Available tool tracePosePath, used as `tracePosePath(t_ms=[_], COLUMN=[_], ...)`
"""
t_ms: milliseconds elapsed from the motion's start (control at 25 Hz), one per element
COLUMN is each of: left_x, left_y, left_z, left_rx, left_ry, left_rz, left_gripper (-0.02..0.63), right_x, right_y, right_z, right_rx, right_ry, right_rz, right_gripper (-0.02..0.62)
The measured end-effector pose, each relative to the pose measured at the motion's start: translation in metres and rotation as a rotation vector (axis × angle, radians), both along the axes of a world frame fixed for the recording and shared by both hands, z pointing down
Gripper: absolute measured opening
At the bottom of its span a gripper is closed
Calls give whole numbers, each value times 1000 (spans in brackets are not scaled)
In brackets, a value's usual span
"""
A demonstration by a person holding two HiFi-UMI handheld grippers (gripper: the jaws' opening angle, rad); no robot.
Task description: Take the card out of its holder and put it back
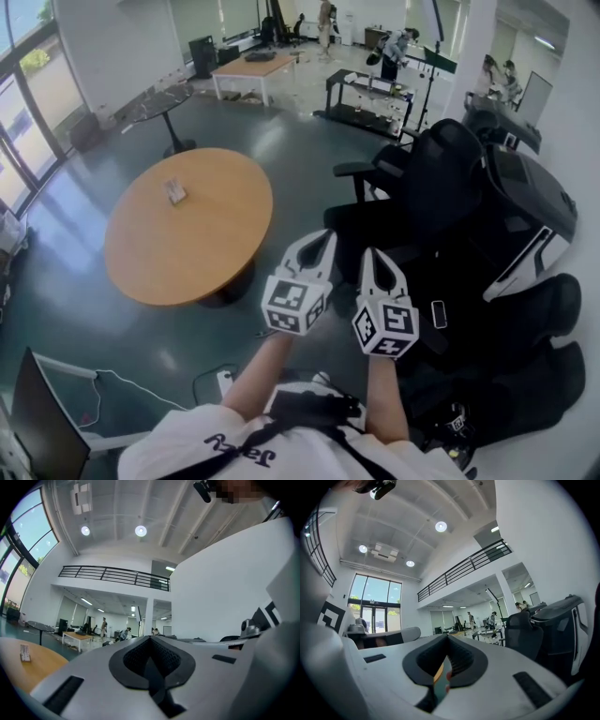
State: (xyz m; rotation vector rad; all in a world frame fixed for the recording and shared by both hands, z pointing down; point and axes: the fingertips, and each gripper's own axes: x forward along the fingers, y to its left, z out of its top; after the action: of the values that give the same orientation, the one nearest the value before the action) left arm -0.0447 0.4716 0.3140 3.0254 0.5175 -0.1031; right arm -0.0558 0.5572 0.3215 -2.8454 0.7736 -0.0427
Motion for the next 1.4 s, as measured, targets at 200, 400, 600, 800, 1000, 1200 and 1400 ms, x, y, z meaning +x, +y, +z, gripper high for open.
tracePosePath(t_ms=[200,400,600,800,1000,1200,1400], left_x=[24,40,70,115,155,176,174], left_y=[-24,-51,-74,-109,-158,-221,-288], left_z=[13,25,31,23,5,-2,-10], left_rx=[-5,-23,-39,-58,-78,-94,-105], left_ry=[-41,-70,-81,-60,-25,-22,-7], left_rz=[-87,-156,-174,-184,-197,-248,-334], left_gripper=[8,8,8,8,8,8,8], right_x=[18,38,71,113,154,182,196], right_y=[-24,-48,-72,-108,-161,-230,-309], right_z=[18,28,31,22,9,3,-7], right_rx=[-6,-8,-15,-30,-45,-72,-78], right_ry=[-41,-67,-72,-51,-27,-22,-7], right_rz=[-100,-169,-194,-215,-255,-328,-431], right_gripper=[20,20,20,20,20,20,20])
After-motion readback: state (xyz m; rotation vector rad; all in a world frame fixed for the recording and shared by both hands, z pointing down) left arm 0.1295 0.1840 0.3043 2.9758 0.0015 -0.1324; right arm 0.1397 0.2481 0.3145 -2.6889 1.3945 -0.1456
